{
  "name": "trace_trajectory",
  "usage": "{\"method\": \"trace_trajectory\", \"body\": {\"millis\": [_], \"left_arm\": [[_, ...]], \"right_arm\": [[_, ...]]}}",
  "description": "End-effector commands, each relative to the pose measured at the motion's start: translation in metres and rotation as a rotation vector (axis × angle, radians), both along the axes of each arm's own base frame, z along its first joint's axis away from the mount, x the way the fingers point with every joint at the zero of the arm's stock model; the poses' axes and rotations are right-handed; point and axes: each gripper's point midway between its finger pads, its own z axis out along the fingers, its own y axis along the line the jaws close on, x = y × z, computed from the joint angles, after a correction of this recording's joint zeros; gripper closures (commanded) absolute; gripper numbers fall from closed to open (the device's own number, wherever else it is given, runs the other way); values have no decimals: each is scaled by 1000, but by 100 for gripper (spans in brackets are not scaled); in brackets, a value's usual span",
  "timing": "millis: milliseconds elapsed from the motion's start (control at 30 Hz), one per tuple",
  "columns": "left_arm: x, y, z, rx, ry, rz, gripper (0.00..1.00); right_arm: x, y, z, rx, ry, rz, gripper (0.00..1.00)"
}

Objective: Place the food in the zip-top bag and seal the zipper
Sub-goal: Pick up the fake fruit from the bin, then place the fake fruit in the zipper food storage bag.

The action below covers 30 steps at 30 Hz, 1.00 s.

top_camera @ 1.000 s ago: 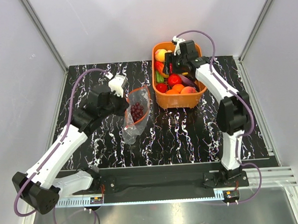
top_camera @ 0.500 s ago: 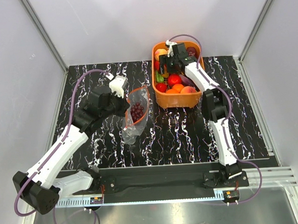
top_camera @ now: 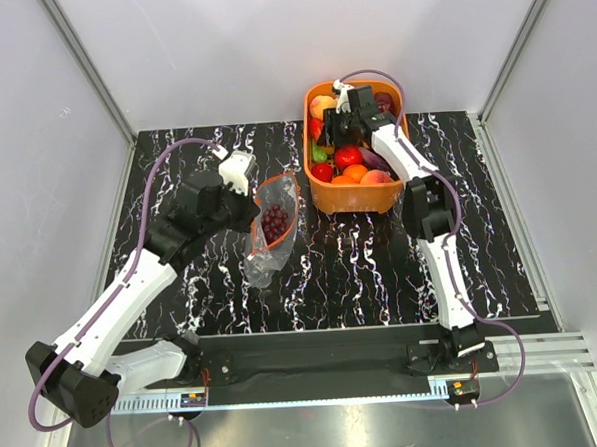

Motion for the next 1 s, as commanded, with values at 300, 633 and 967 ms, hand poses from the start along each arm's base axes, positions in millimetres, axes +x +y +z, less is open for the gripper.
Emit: {"method": "trace_trajectory", "body": {"millis": [300,633,967], "left_arm": [[6,2,21,-27,-85,15,100],[6,7,23,-18,-76,40,100],[0,0,19,-26,9,25,100]], "right_arm": [[-50,-10,159,95,-313,23,68],[-164,-3,223,206,-402,196,68],[-305,61,229,198,-520,547,68]]}}
